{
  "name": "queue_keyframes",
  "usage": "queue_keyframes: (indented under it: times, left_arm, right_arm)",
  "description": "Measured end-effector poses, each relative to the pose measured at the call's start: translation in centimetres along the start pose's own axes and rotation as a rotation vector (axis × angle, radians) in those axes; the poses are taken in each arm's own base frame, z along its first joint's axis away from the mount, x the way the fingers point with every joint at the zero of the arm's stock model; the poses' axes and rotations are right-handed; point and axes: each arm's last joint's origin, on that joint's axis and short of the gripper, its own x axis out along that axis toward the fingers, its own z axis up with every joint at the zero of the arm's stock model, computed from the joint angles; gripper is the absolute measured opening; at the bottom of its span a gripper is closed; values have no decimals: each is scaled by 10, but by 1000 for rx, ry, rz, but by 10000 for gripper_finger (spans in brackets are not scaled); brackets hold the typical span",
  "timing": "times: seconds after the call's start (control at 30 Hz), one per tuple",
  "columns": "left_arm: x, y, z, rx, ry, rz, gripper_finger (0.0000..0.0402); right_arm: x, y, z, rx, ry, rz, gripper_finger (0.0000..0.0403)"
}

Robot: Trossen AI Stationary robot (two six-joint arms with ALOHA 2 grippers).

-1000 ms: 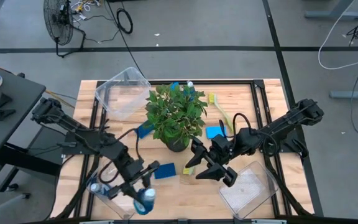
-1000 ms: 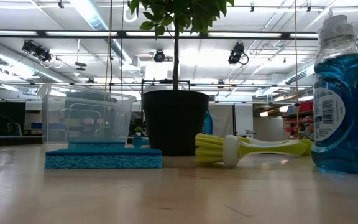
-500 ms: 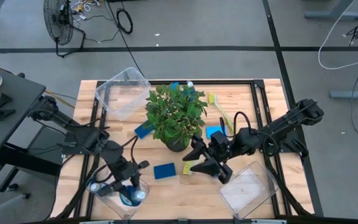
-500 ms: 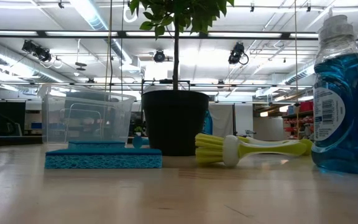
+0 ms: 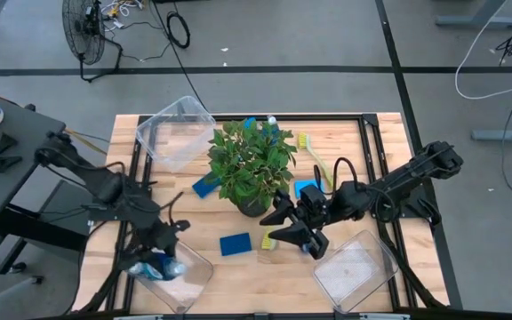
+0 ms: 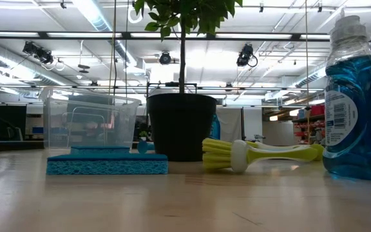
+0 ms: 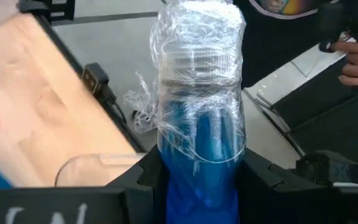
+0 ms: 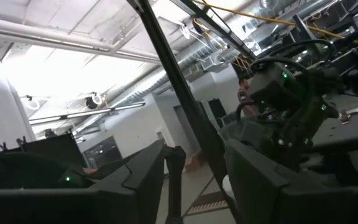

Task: Pick & Place Kitchen Sink Supplies
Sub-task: Put the blue liquid soap bottle into the bottom left transparent bin

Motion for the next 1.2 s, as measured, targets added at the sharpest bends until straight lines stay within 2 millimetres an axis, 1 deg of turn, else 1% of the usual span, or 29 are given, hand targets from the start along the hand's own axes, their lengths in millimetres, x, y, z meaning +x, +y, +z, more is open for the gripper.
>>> queue_keyframes:
  times: [0.13,0.3,0.63,0.73,0.9,1.03,1.2]
  left_arm:
    - [-17,-3,-6,6,-9,78,128]
    - [-28,-5,-8,67,-38,146,128]
    - [-32,-2,-27,30,132,189,129]
    - [-35,-2,-34,31,124,186,128]
    - [-39,3,-52,14,95,220,124]
    - [-34,9,-62,21,18,226,126]
    - [-26,18,-78,8,-33,235,124]
  right_arm:
    - [0,-3,2,-5,-4,-10,169]
    - [0,-9,2,-11,7,-29,169]
    - [0,-20,6,27,0,-63,168]
    - [0,-22,8,24,-3,-69,168]
    - [0,-26,9,31,-7,-77,168]
    - [0,-29,10,41,-3,-89,168]
    - [0,-32,10,43,3,-102,168]
